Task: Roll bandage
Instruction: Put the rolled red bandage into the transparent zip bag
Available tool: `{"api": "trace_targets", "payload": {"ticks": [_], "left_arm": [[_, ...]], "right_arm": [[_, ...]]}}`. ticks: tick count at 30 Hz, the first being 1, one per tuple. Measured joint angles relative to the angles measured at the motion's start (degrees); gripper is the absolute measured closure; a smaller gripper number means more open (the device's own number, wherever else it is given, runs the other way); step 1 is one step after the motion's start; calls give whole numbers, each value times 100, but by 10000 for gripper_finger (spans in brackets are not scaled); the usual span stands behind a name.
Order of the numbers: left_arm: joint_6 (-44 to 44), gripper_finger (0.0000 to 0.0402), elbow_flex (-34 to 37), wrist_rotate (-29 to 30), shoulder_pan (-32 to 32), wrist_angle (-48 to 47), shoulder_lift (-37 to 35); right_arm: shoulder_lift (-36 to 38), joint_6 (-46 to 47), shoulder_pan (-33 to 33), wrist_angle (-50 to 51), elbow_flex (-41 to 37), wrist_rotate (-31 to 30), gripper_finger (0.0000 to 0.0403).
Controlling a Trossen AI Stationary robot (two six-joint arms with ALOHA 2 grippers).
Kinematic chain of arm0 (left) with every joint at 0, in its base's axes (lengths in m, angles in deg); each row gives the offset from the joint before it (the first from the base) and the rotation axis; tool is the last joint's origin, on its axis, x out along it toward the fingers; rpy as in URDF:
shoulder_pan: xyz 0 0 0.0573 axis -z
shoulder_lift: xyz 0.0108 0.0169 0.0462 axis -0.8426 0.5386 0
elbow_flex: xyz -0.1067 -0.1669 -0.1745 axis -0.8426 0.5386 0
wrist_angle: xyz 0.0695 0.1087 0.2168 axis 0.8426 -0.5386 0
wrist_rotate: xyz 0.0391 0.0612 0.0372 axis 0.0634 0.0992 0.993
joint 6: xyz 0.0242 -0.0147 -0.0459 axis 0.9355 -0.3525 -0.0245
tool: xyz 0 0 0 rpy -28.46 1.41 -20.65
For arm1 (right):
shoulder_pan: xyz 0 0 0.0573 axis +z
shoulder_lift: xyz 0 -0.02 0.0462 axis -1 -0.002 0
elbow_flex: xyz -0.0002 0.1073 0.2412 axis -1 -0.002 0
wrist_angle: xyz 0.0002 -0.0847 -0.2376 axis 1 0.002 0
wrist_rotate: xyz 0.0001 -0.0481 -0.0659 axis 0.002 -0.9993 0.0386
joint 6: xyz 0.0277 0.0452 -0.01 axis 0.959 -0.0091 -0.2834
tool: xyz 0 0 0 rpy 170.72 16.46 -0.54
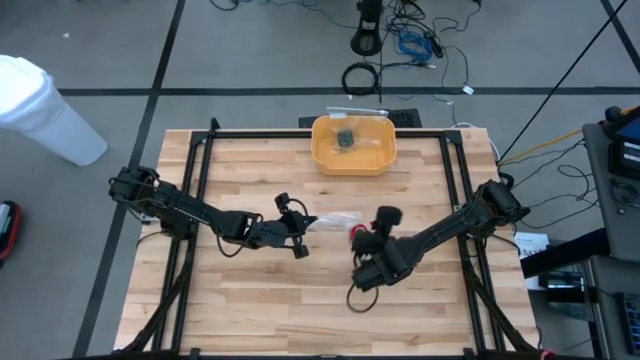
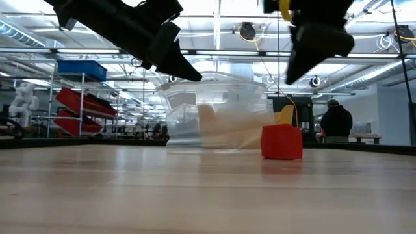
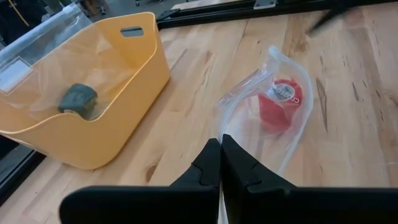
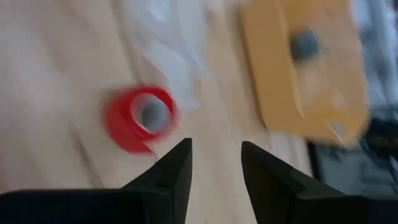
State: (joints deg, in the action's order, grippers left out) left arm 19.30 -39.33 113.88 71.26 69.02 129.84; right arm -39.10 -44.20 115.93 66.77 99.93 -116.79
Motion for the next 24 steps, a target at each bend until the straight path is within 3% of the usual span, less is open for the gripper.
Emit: {"api": "trace_targets", "payload": {"ticks": [7,19,24], "left_arm": [[0,401,0,0,0,17,0],[42,401,3,-283,4,-261,-372],[149,401,4,-271,4,-352,-533]], "right_arm": [[2,1779,367,1216,-240,-18,277],[0,2802,816,-1326,-1437,-92,277],[0,2812,781,-1618,-1607,-520,277]]}}
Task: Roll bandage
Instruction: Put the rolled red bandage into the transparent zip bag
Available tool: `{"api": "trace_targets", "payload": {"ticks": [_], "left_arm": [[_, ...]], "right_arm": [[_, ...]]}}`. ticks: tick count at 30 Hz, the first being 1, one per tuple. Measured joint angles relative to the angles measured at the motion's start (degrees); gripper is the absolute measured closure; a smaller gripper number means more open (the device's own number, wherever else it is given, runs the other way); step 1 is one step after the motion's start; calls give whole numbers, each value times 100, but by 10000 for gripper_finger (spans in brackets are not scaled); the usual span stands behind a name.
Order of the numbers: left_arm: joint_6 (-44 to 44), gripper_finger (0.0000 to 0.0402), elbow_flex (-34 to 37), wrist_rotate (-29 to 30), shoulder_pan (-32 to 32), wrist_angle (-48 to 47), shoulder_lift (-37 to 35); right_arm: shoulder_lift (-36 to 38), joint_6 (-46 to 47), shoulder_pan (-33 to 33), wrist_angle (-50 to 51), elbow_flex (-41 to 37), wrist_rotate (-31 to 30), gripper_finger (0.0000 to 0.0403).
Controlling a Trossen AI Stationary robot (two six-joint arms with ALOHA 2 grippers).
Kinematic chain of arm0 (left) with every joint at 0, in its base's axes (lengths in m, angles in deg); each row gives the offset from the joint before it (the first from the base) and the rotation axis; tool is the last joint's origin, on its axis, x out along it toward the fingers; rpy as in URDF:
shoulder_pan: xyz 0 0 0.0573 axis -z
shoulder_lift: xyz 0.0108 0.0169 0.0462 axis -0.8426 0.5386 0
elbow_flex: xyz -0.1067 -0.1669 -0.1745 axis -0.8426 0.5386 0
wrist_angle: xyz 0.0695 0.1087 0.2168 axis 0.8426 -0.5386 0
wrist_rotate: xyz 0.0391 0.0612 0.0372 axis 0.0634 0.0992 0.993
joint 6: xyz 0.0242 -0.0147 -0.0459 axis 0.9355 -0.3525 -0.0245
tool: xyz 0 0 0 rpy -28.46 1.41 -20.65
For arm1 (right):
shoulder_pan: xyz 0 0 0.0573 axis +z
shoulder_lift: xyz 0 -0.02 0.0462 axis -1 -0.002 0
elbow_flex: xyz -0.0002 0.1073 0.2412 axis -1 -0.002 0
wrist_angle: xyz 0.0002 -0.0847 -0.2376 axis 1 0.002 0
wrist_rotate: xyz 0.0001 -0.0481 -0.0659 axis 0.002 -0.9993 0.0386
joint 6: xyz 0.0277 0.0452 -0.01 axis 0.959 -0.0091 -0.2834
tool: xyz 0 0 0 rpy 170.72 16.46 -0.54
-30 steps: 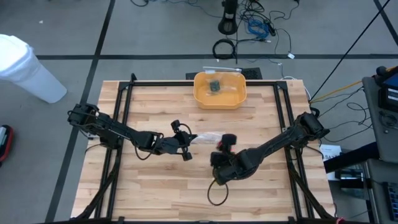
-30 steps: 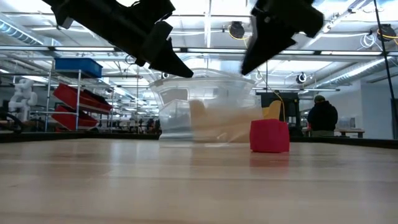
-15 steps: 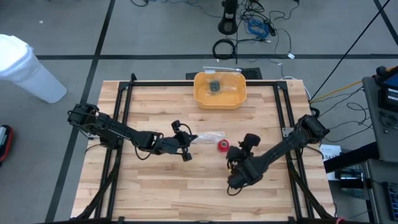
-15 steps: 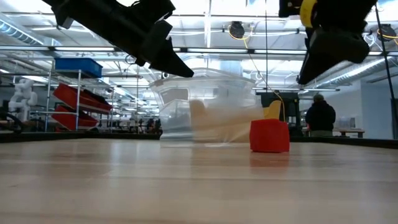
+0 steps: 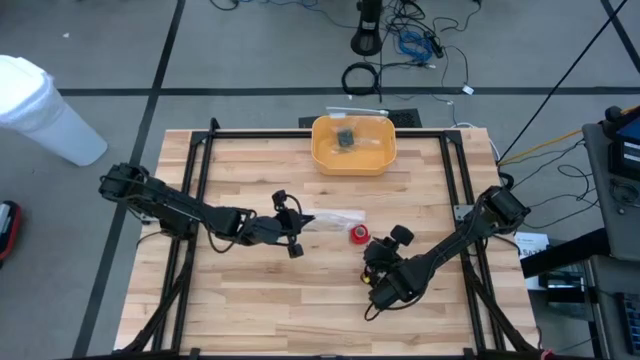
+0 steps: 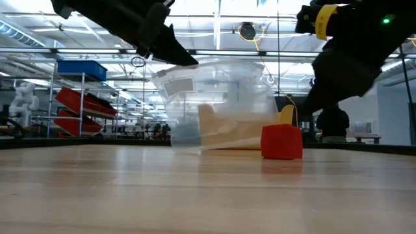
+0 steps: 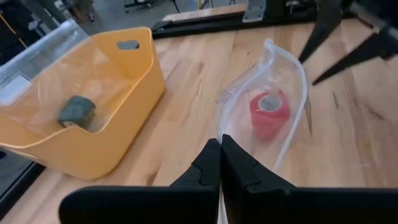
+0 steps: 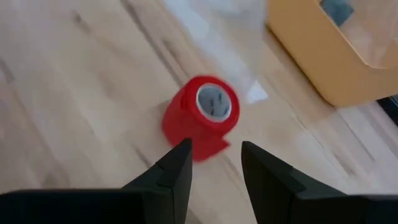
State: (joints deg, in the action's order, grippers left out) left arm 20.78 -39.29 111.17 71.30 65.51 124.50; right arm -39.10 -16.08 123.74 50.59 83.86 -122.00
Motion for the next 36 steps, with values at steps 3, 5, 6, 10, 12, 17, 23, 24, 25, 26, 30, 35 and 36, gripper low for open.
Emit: {"api": "trace_targets", "payload": {"ticks": [3,5,6,10,12,17,23,24,25,26,30,35,36], "left_arm": [[4,401,0,4,0,-177,25],[4,401,0,6,-5,-254,78],[4,401,0,4,-7,-263,90],[22,401,0,-8,-74,-217,85],[42,401,0,-13,-132,-284,85],[-1,401,0,-15,-260,-560,85],[-11,401,0,-17,-306,-719,85],[-11,401,0,-17,-306,-722,85],[-11,401,0,-17,-306,-722,85],[-13,401,0,-18,-306,-727,85],[-15,401,0,-20,-306,-729,85],[-74,401,0,-24,-306,-729,85],[-120,401,0,-26,-306,-730,85]], "right_arm": [[0,-8,-168,-77,42,-113,277],[0,-6,-369,-158,83,-46,277],[0,-59,-492,-246,89,49,277],[0,-1027,-987,-797,90,471,277],[0,-1533,-1208,-1108,90,533,277],[0,-2416,-1617,-1414,96,890,277],[150,-2529,-1835,-855,105,1355,277],[215,-2589,-1864,-768,105,1496,277],[300,-2691,-1892,-738,101,1656,277],[381,-2804,-1918,-753,101,1843,277],[778,-3171,-2047,-824,101,2438,277],[1215,-3364,-2249,-663,101,2865,277],[1241,-3376,-2285,-632,101,2901,277]]}}
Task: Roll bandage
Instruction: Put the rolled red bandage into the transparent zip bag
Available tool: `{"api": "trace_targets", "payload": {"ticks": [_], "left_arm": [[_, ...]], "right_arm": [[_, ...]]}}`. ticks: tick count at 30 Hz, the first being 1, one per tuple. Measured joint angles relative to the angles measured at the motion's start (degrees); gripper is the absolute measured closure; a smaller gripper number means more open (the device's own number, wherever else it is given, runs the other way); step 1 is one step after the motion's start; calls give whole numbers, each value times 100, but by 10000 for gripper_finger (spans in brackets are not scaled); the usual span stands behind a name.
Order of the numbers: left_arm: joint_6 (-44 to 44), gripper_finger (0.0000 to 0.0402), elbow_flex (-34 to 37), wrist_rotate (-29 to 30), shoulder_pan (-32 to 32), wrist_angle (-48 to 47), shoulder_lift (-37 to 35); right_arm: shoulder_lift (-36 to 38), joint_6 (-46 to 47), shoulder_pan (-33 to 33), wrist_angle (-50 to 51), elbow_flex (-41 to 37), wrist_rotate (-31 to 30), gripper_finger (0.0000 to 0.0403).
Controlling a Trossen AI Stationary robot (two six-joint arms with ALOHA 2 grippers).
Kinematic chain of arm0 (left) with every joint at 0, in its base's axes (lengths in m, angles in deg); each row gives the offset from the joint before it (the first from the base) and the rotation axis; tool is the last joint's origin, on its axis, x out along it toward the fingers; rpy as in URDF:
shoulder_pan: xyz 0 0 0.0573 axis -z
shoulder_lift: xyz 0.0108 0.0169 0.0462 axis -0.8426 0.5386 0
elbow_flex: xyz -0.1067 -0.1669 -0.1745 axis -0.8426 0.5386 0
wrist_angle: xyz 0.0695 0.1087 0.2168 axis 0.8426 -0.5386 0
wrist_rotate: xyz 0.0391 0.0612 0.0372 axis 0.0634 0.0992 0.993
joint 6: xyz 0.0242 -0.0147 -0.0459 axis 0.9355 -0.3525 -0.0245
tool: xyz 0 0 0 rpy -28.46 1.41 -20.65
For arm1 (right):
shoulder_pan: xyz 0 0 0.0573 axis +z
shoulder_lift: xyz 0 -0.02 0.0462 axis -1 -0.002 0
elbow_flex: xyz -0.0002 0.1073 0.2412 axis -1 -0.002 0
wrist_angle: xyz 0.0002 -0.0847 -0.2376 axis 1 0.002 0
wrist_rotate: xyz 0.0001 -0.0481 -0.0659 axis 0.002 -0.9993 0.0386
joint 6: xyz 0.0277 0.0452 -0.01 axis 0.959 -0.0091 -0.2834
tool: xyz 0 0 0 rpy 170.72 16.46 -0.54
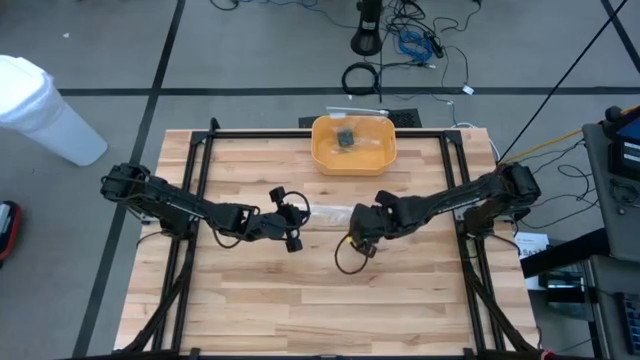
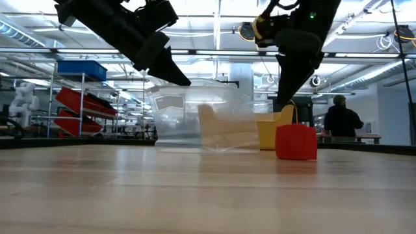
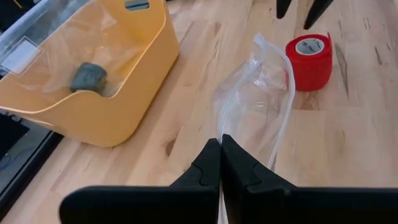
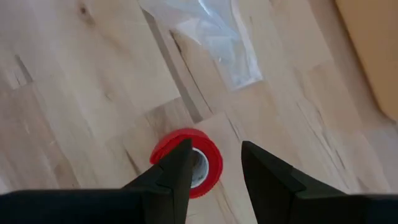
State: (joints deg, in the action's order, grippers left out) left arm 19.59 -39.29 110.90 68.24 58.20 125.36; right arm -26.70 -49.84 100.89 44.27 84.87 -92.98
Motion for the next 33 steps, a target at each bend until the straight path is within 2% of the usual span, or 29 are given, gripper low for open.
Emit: {"api": "trace_targets", "payload": {"ticks": [5,11,17,20,25,29,33], "left_arm": [[-35,401,0,-66,0,-71,0],[-40,401,0,-273,2,-146,0],[-41,401,0,-271,0,-76,0],[-44,402,0,-273,0,-76,0],[-48,402,0,-288,0,-79,0],[-155,402,0,-523,0,-76,0],[-197,402,0,-579,0,-38,0]], "right_arm": [[-172,-121,-94,-82,-165,431,277],[-242,93,-158,-193,-628,424,277],[-244,-40,-157,-1070,-1026,793,278],[-242,-225,-144,-1519,-1182,787,296],[-240,-180,36,-1647,-1196,447,384],[-186,-179,267,-1685,-896,-43,386],[-181,-617,484,-1989,-466,-524,395]]}}
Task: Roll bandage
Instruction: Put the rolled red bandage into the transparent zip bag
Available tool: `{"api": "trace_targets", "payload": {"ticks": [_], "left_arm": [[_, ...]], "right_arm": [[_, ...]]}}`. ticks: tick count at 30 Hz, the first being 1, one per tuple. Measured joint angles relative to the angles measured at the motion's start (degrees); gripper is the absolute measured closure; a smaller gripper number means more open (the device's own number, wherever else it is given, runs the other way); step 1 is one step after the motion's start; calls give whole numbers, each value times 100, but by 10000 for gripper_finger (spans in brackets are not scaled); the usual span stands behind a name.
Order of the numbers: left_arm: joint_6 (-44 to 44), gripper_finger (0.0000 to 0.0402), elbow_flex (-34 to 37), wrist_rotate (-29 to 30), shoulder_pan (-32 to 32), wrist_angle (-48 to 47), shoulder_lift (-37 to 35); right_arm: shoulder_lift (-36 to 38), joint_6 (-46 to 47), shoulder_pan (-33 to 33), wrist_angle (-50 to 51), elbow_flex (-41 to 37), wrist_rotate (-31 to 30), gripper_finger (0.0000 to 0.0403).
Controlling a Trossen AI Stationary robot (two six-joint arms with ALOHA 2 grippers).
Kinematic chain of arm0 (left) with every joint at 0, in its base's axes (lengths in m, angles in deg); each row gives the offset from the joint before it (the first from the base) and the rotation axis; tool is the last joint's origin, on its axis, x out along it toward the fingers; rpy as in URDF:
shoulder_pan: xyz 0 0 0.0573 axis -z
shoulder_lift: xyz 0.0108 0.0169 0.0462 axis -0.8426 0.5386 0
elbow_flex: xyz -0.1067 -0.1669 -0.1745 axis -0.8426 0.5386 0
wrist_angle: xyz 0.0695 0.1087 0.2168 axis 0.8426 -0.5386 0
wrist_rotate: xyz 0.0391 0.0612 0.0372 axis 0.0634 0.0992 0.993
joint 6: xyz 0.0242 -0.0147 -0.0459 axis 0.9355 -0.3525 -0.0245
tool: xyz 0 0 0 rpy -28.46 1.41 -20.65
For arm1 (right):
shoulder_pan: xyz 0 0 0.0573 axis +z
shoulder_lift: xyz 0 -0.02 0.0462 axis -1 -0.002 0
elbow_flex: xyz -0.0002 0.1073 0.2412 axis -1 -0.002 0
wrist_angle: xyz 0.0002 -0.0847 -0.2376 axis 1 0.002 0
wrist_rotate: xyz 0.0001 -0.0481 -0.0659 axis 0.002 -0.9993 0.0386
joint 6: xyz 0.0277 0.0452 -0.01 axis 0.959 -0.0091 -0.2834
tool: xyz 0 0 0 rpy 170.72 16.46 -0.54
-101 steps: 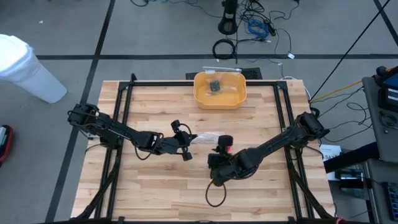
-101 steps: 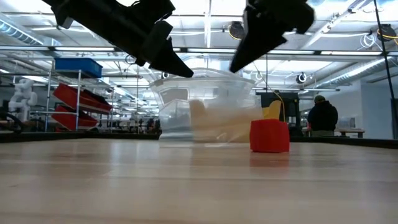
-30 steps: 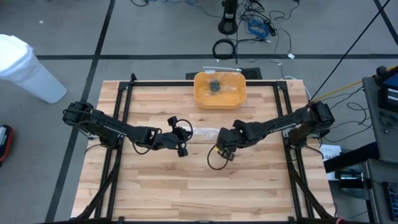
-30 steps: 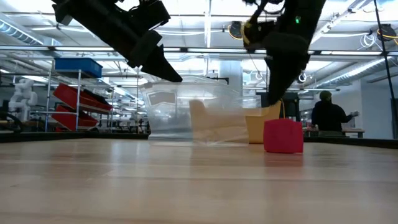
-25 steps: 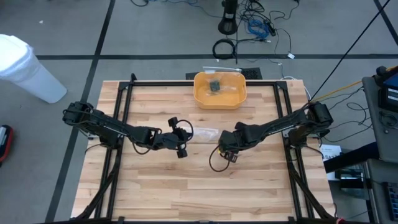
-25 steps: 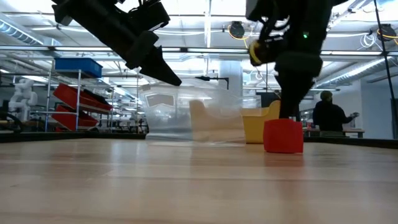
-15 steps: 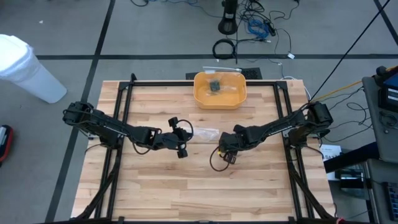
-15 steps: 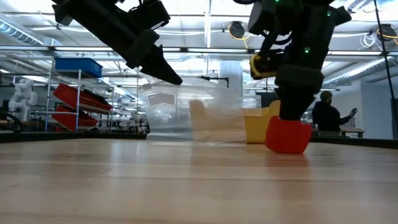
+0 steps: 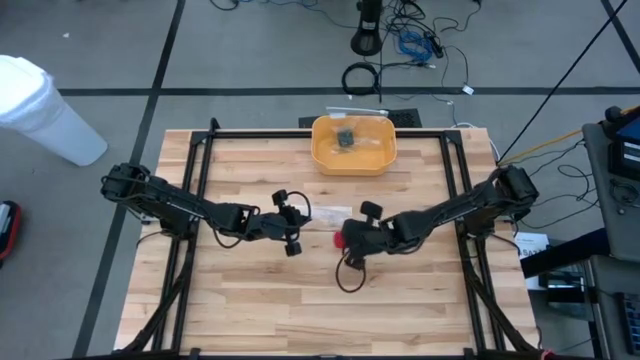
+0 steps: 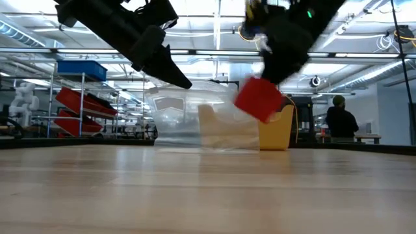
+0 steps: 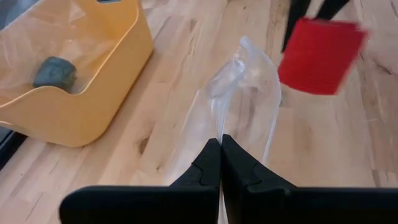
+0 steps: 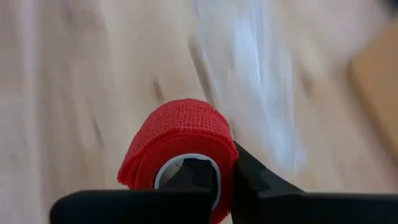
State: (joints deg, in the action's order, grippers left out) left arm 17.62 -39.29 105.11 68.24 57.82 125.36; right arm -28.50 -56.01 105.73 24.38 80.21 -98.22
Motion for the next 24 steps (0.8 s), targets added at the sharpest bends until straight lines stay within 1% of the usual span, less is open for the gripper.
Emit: {"api": "trace_targets", "payload": {"ticks": [2,7,11,15,19,22,24], "left_arm": [[-10,402,0,0,-5,5,0],[-293,402,0,-64,-17,13,0],[-556,402,0,-125,-74,110,0],[-754,402,0,-224,-183,492,0],[-967,402,0,-532,-280,745,0],[-1054,402,0,-672,-334,794,11],[-1146,402,2,-729,-348,949,11]], "right_arm": [[3,-332,94,-466,154,-332,396],[-43,-1286,207,-1884,179,-1569,396],[-240,-2053,292,-2270,176,-2789,396],[-593,-3149,402,-2684,175,-3779,396],[-1009,-4134,467,-3068,175,-4328,396],[-1245,-4314,507,-3128,175,-4622,396],[-1364,-4317,545,-3130,175,-4943,396]]}}
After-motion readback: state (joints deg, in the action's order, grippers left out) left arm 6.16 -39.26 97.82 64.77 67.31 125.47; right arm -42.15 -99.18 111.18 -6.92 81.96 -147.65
